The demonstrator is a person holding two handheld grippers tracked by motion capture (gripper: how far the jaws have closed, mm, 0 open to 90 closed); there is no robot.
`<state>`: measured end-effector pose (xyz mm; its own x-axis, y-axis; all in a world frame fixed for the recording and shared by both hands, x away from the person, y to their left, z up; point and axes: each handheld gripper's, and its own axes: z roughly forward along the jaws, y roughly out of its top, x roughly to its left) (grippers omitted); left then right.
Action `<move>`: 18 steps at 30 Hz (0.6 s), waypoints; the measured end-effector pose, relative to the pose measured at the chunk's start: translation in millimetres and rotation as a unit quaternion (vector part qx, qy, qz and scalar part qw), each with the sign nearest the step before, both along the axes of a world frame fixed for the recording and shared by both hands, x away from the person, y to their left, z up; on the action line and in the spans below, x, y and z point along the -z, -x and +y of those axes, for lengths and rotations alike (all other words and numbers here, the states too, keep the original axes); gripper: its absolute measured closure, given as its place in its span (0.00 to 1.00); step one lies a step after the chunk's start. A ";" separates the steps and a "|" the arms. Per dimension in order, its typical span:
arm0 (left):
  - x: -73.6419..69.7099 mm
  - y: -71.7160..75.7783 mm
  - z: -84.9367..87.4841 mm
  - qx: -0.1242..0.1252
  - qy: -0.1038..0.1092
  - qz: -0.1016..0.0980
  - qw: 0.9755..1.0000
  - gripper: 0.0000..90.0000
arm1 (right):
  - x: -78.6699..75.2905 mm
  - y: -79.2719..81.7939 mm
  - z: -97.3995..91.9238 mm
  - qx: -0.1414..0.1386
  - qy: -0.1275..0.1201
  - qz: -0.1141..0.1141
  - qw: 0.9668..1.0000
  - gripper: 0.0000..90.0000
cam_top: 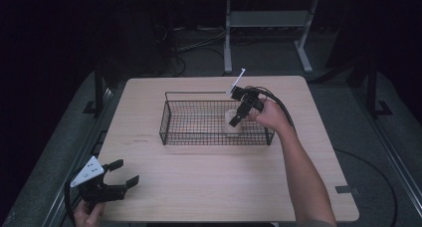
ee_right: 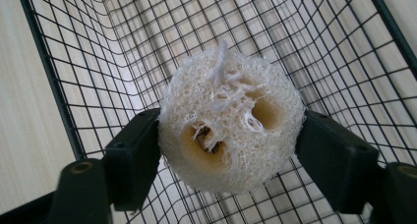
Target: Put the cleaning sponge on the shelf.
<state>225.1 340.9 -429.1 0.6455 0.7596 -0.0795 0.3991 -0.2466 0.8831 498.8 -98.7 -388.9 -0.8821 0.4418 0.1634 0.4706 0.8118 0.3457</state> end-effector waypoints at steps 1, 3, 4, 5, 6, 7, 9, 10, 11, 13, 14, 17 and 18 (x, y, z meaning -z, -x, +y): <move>0.0 -0.1 -0.4 0.002 -0.002 0.000 1.000 0.16 | -1.9 0.5 -1.0 0.004 -0.001 -0.002 1.000 0.25; 0.1 -0.1 -1.0 0.003 -0.002 0.000 1.000 0.16 | -3.9 0.8 -1.9 0.005 -0.006 -0.003 1.000 0.24; 0.1 -0.1 -1.2 0.003 -0.003 0.000 1.000 0.16 | -4.3 0.9 -2.0 0.005 -0.006 -0.004 1.000 0.23; 0.1 0.0 -1.2 0.003 -0.003 0.000 1.000 0.16 | -4.9 1.2 -2.2 0.004 -0.005 -0.005 1.000 0.23; 0.1 0.0 -1.2 0.003 -0.003 0.000 1.000 0.16 | -4.9 1.2 -2.2 0.004 -0.005 -0.005 1.000 0.23; 0.1 0.1 -1.0 0.003 -0.002 0.000 1.000 0.16 | -6.5 2.2 -2.3 0.003 -0.005 -0.007 1.000 0.22; 0.1 0.0 -0.9 0.003 -0.003 0.000 1.000 0.16 | -8.2 3.1 -2.6 0.002 -0.005 -0.007 1.000 0.22; 0.1 0.0 -0.9 0.003 -0.003 0.000 1.000 0.16 | -8.2 3.1 -2.6 0.002 -0.005 -0.007 1.000 0.22; 0.1 0.0 -0.8 0.003 -0.003 0.000 1.000 0.16 | -10.9 4.4 -3.6 0.001 -0.006 -0.010 1.000 0.22; 0.1 0.1 -1.1 0.003 -0.002 0.000 1.000 0.16 | -13.1 5.3 -4.7 0.002 -0.006 -0.011 1.000 0.22; 0.1 0.1 -1.1 0.003 -0.002 0.000 1.000 0.16 | -13.1 5.3 -4.7 0.002 -0.006 -0.011 1.000 0.22; 0.1 0.3 -1.2 0.002 -0.002 0.000 1.000 0.16 | -17.4 7.3 -7.1 0.001 -0.008 -0.016 1.000 0.22; 0.1 0.4 -1.2 0.003 -0.002 0.000 1.000 0.16 | -18.6 8.1 -7.3 0.001 -0.008 -0.015 1.000 0.22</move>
